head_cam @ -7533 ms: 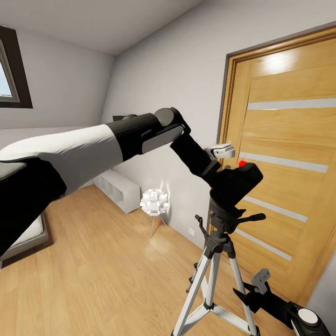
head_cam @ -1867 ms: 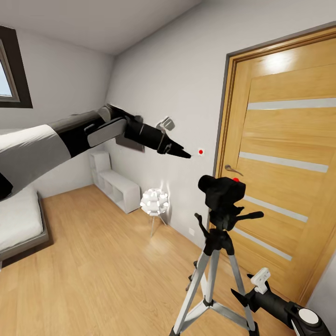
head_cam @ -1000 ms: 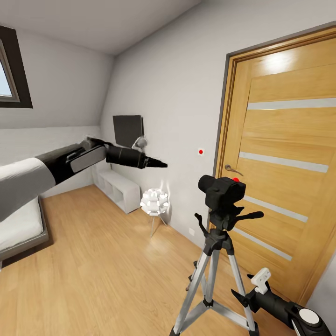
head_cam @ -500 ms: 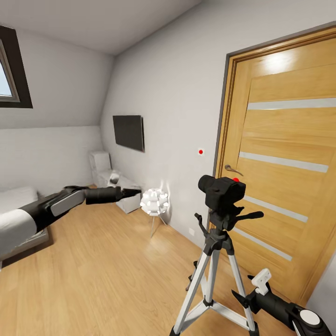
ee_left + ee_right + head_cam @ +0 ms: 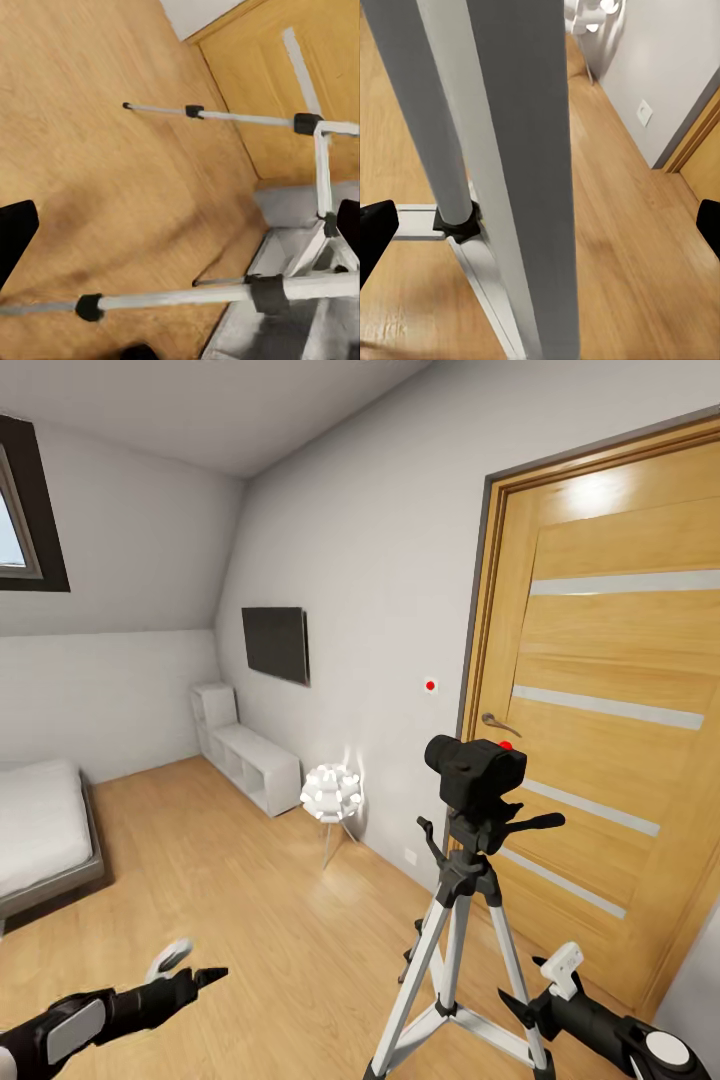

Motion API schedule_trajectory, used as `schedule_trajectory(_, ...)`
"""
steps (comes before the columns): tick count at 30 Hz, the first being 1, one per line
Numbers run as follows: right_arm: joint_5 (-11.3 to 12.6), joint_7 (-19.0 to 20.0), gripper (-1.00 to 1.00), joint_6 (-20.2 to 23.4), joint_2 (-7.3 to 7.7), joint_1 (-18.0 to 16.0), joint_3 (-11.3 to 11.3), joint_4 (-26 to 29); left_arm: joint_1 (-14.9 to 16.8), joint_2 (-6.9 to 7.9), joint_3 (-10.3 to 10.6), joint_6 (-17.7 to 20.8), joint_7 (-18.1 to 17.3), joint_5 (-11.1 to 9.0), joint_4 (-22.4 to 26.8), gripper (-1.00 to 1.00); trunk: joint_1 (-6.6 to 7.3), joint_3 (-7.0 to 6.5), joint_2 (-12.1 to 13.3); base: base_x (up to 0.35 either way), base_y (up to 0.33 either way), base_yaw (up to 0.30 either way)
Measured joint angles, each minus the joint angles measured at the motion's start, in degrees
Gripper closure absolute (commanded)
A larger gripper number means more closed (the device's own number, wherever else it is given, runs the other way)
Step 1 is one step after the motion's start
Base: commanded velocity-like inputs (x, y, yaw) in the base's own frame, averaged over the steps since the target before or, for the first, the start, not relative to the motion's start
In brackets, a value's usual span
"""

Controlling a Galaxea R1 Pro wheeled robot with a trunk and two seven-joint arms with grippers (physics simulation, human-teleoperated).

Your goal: Attach the digital camera to the camera tripod in the bedroom.

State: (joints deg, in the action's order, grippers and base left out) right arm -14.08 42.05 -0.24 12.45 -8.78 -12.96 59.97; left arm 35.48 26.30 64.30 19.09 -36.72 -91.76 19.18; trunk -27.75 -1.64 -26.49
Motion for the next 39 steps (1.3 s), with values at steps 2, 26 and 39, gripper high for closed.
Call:
schedule_trajectory(2, 0.0, 0.0, -1.0, 0.0, -0.01, 0.1, 0.0, 0.0, -3.4, -3.17, -0.6, -0.4, 1.1, -0.2, -7.1, -1.0, 0.0, 0.0, 0.0, 0.0, 0.0, 0.0)
schedule_trajectory(26, -0.1, 0.0, -1.0, 0.0, 0.0, 1.2, 0.1, 1.0, -22.1, -17.6, -1.4, -0.6, 19.4, -8.2, -19.6, -1.0, 0.0, 0.01, 0.0, 0.0, 0.0, 0.0)
schedule_trajectory(39, -0.3, 0.0, -1.0, 0.0, -0.04, 2.5, 0.0, 1.0, -24.2, -19.24, -1.5, -0.6, 19.9, -8.4, -19.6, -1.0, 0.0, 0.0, 0.0, 0.0, 0.0, 0.0)
